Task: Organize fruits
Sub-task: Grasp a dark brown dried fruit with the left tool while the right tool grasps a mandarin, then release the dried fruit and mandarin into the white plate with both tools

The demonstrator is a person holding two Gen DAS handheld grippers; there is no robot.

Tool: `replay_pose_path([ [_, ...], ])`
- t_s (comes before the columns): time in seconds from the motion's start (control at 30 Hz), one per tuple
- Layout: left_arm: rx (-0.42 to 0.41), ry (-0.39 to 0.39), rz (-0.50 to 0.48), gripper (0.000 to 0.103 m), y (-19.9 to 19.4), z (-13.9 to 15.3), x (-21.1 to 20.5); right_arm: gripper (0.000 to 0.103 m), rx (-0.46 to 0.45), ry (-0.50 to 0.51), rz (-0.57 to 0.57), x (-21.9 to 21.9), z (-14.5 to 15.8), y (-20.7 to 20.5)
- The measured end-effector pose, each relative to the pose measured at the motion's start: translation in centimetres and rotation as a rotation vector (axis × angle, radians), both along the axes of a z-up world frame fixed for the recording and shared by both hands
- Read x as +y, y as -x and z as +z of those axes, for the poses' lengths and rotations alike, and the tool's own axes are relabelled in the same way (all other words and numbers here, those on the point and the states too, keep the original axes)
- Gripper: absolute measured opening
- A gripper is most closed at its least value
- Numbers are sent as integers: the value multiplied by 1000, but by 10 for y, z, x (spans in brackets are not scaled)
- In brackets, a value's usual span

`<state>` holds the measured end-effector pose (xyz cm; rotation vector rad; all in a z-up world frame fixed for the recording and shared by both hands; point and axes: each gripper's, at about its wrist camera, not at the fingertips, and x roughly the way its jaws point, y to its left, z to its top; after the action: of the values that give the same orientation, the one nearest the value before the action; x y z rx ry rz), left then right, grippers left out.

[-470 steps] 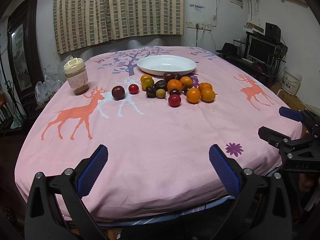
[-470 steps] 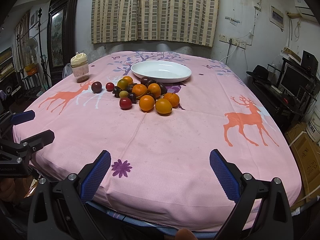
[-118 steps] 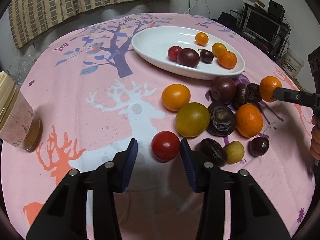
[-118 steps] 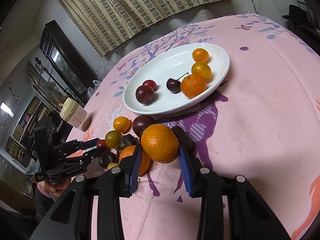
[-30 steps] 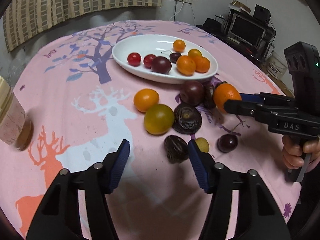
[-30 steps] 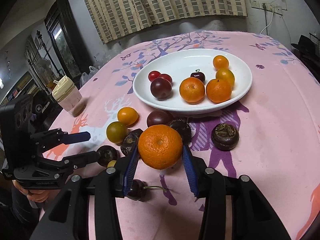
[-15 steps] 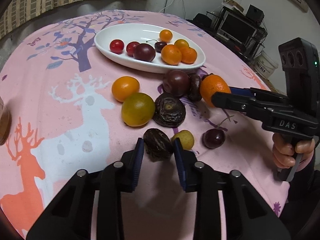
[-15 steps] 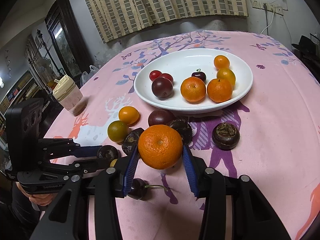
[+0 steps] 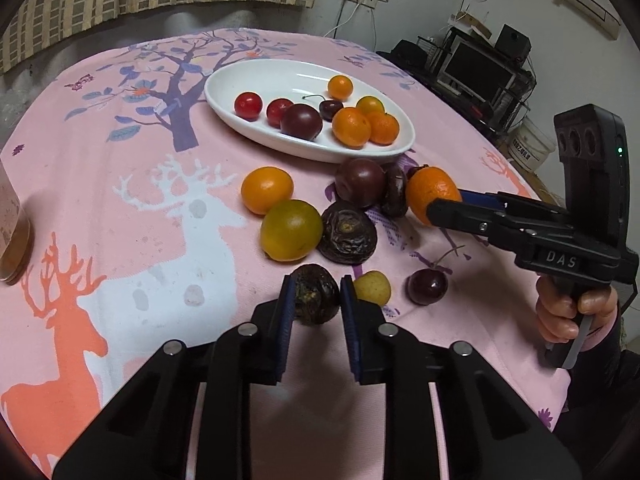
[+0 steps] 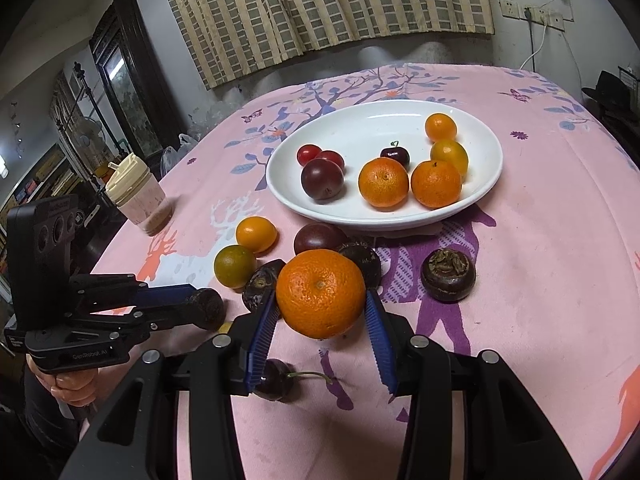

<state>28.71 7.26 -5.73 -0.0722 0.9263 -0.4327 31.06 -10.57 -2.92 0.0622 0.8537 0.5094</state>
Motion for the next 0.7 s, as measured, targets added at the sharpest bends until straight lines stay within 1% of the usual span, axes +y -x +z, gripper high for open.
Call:
replay_pose_path([
  [0.07,-1,-10,-3,23,1,-1,-2,45,-2,1,2,0,1,0],
  [0.13,-9,-40,10,23,1,-3,-5,45,-3,0,3,0,1,1],
  [0.2,-3,-52,27,23,0,-5,-4,45,-2,0,3,0,1,1],
  [0.27,25,-63,53,26,-5,-10,-1,45,-2,1,4,0,1,1],
  [0.3,49,-72,66,31,-9,-15,-1,45,-2,1,4,0,1,1],
  [0.37,47,-77,74,31,-9,-16,-1,45,-3,0,5,0,1,2],
  [0.57,41,-74,84,31,-10,-16,1,45,-13,-1,8,1,2,3],
  [0.63,27,-67,98,31,-8,-10,4,45,-21,-1,6,1,3,4],
  [0.7,7,-37,106,31,-9,1,7,45,-32,-2,5,-1,6,3],
])
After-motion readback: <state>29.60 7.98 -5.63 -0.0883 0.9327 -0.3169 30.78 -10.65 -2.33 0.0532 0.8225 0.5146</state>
